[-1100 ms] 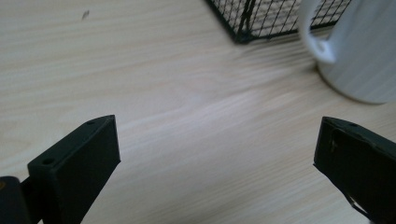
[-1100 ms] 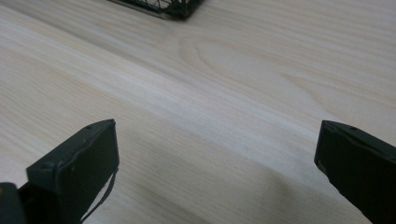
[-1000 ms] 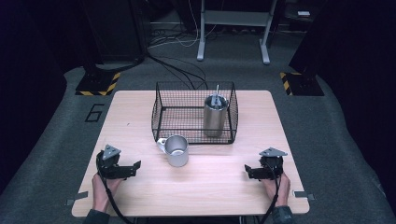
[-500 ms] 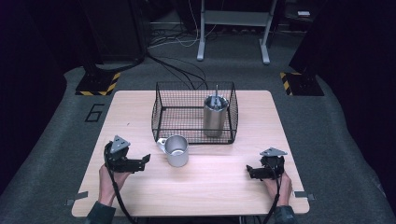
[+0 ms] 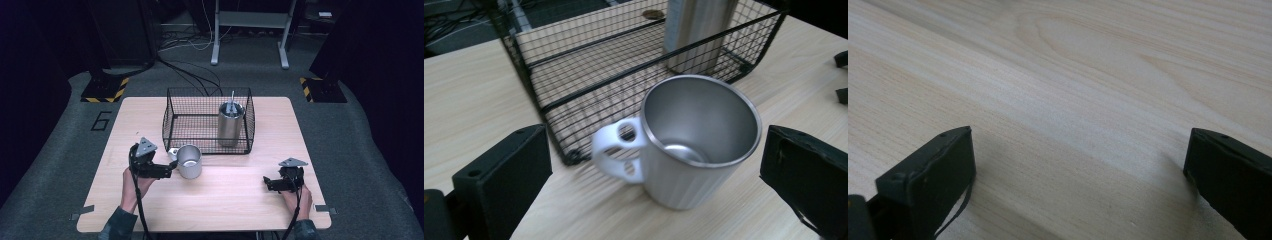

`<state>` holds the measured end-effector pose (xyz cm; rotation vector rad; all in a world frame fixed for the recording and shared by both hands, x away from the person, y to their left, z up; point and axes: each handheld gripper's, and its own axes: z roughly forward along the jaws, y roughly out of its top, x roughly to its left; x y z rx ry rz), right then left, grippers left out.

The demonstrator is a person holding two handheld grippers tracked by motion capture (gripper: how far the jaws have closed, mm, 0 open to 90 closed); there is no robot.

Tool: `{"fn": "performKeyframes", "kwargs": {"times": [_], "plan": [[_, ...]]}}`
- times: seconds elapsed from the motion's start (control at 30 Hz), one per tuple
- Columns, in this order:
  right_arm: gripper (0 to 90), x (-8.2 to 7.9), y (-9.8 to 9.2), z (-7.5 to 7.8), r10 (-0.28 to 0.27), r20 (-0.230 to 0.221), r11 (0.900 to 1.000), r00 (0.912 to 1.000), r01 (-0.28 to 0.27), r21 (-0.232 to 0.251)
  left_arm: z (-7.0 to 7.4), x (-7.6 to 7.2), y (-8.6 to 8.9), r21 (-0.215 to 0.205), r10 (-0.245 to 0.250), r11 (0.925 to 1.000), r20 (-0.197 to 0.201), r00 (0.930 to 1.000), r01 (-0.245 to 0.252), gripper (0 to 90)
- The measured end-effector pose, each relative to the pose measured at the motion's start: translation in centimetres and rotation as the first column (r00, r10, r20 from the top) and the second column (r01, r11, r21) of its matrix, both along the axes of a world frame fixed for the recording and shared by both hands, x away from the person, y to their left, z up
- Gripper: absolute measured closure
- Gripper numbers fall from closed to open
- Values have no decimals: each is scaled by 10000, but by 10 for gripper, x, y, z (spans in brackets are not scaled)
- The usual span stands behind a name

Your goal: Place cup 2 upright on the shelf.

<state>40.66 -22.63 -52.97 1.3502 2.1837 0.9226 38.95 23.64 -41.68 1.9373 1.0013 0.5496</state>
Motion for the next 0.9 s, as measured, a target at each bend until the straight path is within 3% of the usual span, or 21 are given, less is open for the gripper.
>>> {"fn": "performKeyframes", "kwargs": {"times": [0.1, 0.3, 0.9], "plan": [[0, 0, 0, 0, -32, -9, 10000, 10000, 32, 0, -1, 9, -17, 169, -384, 9991, 1, 9993, 384, 4], [0, 0, 0, 0, -22, 23, 10000, 10000, 22, 8, -9, 19, -36, 195, -612, 9979, -201, 9979, 616, 0], [0, 0, 0, 0, -102, 18, 9999, 9999, 102, 34, -24, 36, -54, 512, -971, 9937, -499, 9940, 997, 40]]}}
